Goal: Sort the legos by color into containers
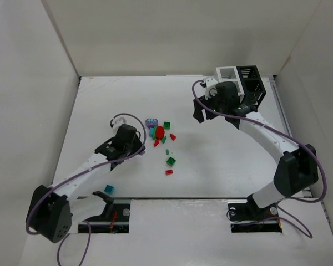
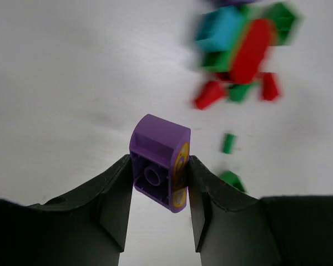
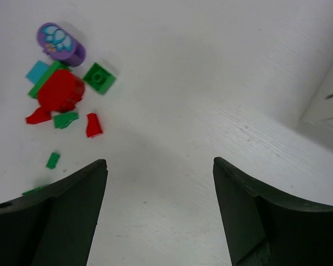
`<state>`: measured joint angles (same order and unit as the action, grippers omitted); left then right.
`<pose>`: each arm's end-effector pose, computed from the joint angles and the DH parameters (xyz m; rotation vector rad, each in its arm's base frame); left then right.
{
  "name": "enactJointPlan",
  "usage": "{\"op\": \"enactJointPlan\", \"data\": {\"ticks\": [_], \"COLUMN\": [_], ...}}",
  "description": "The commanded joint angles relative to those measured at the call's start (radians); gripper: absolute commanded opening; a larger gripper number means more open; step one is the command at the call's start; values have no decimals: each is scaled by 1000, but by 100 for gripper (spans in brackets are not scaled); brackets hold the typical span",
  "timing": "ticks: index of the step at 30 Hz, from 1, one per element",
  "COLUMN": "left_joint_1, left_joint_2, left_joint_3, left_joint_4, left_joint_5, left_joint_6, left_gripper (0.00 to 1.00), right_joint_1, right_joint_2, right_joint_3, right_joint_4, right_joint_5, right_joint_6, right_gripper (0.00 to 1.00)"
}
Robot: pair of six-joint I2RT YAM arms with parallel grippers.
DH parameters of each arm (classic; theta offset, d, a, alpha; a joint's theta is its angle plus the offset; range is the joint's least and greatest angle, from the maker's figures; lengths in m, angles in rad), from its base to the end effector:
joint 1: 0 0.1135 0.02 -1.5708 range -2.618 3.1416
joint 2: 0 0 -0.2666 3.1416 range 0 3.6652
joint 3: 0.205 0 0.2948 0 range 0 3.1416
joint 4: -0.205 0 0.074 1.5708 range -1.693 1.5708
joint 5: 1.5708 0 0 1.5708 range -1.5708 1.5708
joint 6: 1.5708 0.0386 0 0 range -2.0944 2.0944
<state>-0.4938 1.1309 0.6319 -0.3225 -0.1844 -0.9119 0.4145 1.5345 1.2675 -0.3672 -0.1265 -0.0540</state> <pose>0.2366 -0.1193 0.1873 -0.5882 2.3488 -0.4443 0.3596 0.1635 0.2951 -0.5842 2.1418 0.3395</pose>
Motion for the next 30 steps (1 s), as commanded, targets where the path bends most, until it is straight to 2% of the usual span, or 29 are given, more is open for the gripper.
{"op": "enactJointPlan", "data": {"ticks": [1, 2, 3, 4, 5, 8, 9, 12, 18, 22, 27, 30], "left_joint_1": [-32, -32, -32, -32, -32, -32, -32, -32, -51, -120, -138, -175], "left_joint_2": [-166, -199, -259, -285, -305, -342, -342, -306, -217, -177, -140, -128], "left_joint_3": [69, 51, 40, 40, 40, 40, 40, 87, 138, 192, 221, 232], "left_joint_4": [254, 314, 371, 440, 468, 511, 511, 482, 488, 439, 430, 409], "left_joint_5": [89, 221, 288, 337, 450, 569, 579, 588, 668, 588, 527, 421], "left_joint_6": [278, 341, 451, 479, 517, 625, 645, 708, 789, 846, 858, 858], "left_gripper": [20, 23, 26, 26, 28, 30, 29, 23, 23, 22, 22, 22], "right_joint_1": [4, -8, -20, -20, -37, -46, -25, 20, 66, 98, 110, 132], "right_joint_2": [-48, -57, -57, -57, -45, -16, -16, -16, 21, 61, 93, 119], "right_joint_3": [-25, -48, -48, -48, -48, -36, -13, 18, 95, 136, 165, 193], "right_joint_4": [100, 123, 140, 149, 172, 207, 217, 217, 217, 217, 195, 134], "right_joint_5": [-243, -391, -466, -543, -703, -936, -956, -916, -869, -834, -754, -725], "right_joint_6": [-23, -23, -23, -23, -23, 29, 42, 94, 232, 272, 324, 335], "right_gripper": [82, 82, 82, 82, 82, 82, 83, 85, 87, 87, 85, 85]}}
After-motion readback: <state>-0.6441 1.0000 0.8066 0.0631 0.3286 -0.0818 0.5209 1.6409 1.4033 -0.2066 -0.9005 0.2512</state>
